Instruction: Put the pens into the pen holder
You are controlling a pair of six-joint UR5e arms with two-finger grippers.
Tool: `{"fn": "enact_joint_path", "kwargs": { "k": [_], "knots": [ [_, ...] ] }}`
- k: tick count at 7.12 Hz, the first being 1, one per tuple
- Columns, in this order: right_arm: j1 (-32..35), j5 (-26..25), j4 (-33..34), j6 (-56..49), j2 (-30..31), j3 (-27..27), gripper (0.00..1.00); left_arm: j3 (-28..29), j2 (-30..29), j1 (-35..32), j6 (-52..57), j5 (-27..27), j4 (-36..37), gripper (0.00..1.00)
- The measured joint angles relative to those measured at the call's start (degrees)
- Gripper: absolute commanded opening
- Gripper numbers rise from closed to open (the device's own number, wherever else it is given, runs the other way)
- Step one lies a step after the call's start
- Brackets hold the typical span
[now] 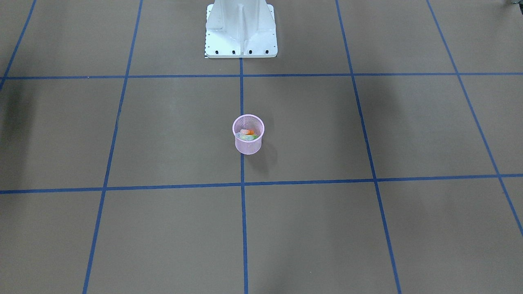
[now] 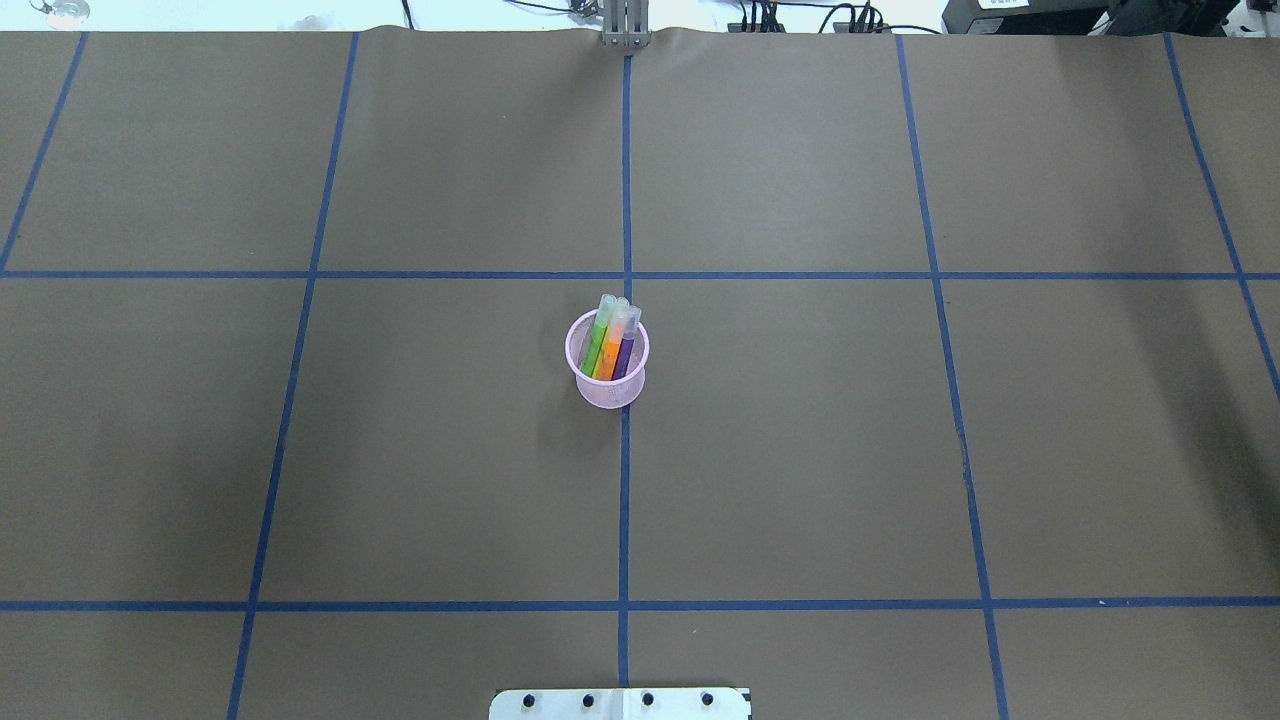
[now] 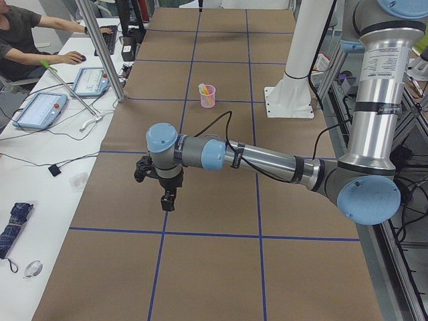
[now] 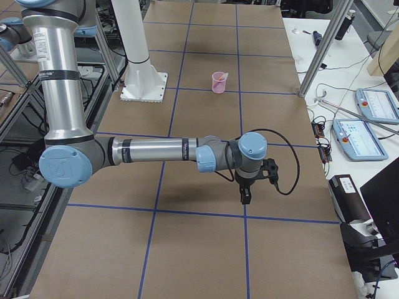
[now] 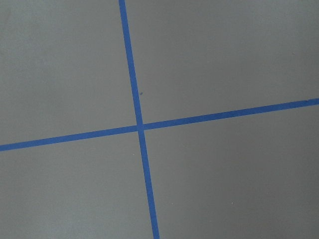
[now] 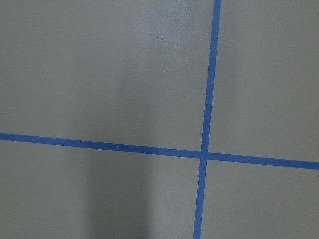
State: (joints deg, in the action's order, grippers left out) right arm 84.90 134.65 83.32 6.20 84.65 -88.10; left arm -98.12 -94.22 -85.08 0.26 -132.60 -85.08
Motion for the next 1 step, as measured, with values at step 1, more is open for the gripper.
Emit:
{"fn": "enact_joint_path", "kwargs": {
  "k": [1],
  "knots": [
    [0.0,0.0,0.0,0.0,0.0,0.0,1.0,-0.1,0.0,0.0,0.0,0.0,0.0,1.0]
  ]
}}
